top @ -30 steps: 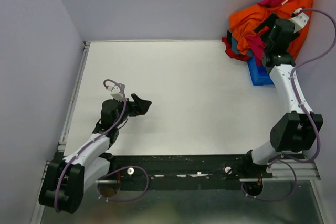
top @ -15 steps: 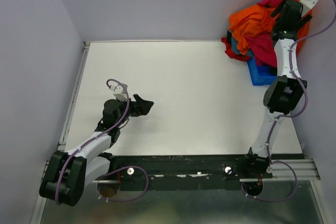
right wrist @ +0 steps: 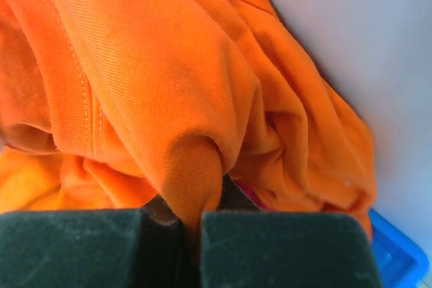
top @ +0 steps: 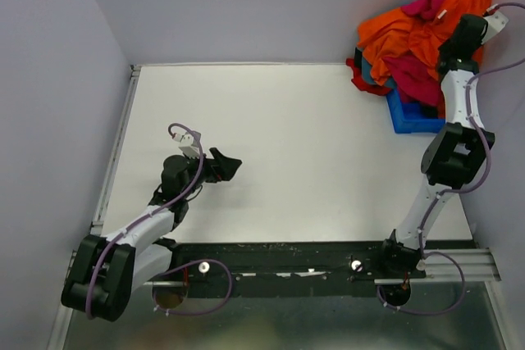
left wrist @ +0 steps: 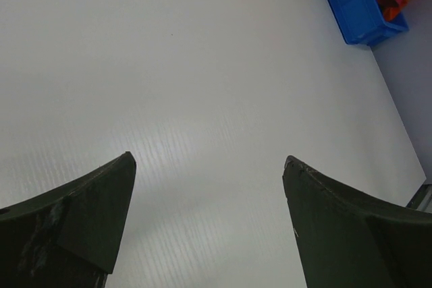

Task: Fold and stack the t-shirts
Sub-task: Grab crumpled tshirt from bin with the right arm, then move the tshirt to the center of the board

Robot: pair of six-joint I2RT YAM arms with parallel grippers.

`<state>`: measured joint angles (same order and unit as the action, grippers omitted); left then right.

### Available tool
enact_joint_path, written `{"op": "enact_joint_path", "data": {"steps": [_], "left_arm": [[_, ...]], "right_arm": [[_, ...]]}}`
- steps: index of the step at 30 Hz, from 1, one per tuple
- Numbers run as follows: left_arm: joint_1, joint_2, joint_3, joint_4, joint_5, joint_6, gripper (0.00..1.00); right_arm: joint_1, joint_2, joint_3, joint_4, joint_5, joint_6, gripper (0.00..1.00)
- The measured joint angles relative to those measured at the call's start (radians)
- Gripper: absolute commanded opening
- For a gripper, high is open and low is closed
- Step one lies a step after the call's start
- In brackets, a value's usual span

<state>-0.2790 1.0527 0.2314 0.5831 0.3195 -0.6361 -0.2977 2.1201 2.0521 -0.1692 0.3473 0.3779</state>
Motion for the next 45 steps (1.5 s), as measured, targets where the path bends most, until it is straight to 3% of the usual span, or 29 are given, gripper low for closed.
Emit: {"op": "enact_joint_path", "data": {"steps": [8,13,18,24,25,26,27,29,30,33,36,39,45], "left_arm": [[-0.012,-0.057,0.000,-0.001,0.008,0.001,0.98],[-0.018,-0.061,0.000,-0.001,0.021,0.000,0.98],[-0.025,-0.061,0.000,-0.001,0.036,0.000,0.98],[-0.032,-0.066,0.000,-0.002,0.039,0.000,0.98],[-0.033,-0.069,0.000,-0.003,0.039,0.000,0.98],[-0.033,-0.073,0.000,-0.004,0.039,0.000,0.98],[-0.034,-0.079,0.000,-0.008,0.038,0.000,0.98],[-0.035,-0.089,0.000,-0.012,0.038,0.002,0.98],[-0.037,-0.099,0.000,-0.018,0.038,0.003,0.98],[-0.037,-0.118,0.000,-0.035,0.037,0.007,0.98],[-0.039,-0.130,0.000,-0.051,0.037,0.012,0.98],[-0.044,-0.130,0.000,-0.051,0.037,0.016,0.98],[-0.072,-0.077,0.015,-0.051,0.037,0.024,0.98]], "right_arm": [[0.072,-0.386,-0.262,-0.002,-0.032,0.007,0.01],[0.130,-0.703,-0.484,0.049,-0.179,0.057,0.01],[0.219,-0.814,-0.446,0.028,-0.353,0.077,0.01],[0.419,-0.775,-0.278,-0.045,-0.639,0.066,0.02],[0.439,-0.759,-0.243,-0.059,-0.692,0.066,0.17],[0.454,-0.743,-0.212,-0.068,-0.750,0.066,0.44],[0.459,-0.737,-0.199,-0.073,-0.774,0.064,0.62],[0.462,-0.738,-0.196,-0.106,-0.774,0.068,0.92],[0.462,-0.745,-0.209,-0.120,-0.748,0.064,0.99],[0.460,-0.801,-0.329,-0.166,-0.599,0.042,1.00],[0.460,-0.869,-0.526,-0.182,-0.483,0.024,0.94],[0.455,-0.916,-0.738,-0.179,-0.460,0.000,0.86],[0.457,-0.931,-1.048,-0.175,-0.456,-0.037,0.85]]}}
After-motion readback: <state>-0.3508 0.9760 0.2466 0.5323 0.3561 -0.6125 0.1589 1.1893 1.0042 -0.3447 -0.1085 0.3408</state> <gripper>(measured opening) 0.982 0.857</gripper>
